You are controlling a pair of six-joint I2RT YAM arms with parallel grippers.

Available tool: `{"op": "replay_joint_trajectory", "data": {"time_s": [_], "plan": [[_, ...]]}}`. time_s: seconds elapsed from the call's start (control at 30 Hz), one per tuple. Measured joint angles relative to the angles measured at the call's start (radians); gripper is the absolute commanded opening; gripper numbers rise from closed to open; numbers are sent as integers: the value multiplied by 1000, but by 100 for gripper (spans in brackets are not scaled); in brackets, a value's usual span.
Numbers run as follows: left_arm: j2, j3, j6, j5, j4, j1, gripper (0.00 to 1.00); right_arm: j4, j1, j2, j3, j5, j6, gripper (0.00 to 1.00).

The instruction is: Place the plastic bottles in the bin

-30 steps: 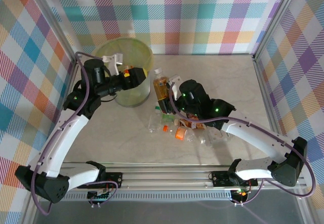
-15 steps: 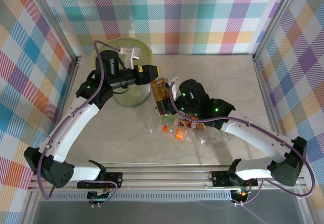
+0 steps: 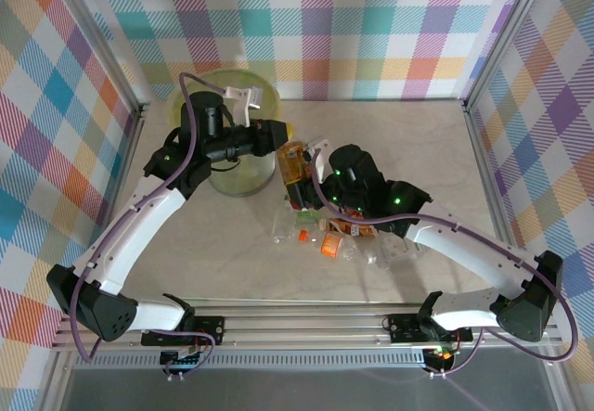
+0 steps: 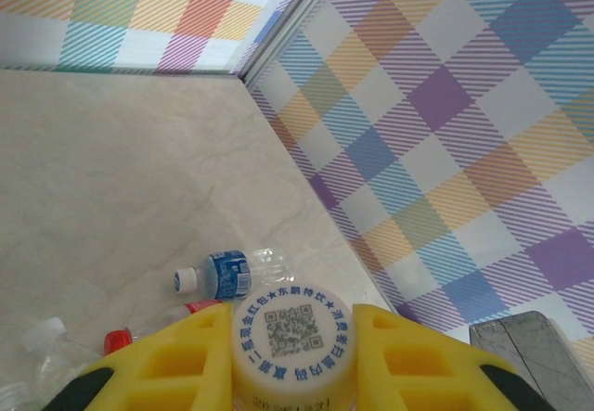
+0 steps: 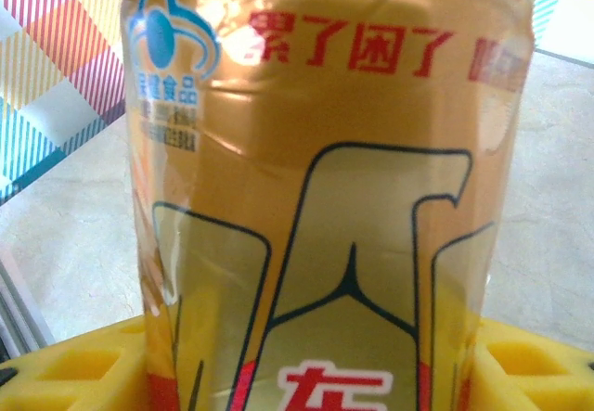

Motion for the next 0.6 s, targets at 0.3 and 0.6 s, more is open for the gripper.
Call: {"op": "replay_joint_trajectory", "data": {"time_s": [0.3, 0.6], "plan": [[-7, 6, 34, -114, 2, -6, 5, -11, -1, 0, 10, 15, 11, 100], [8, 197, 155, -332, 6, 42, 5, -86, -1, -32, 42, 56, 52, 100]]}}
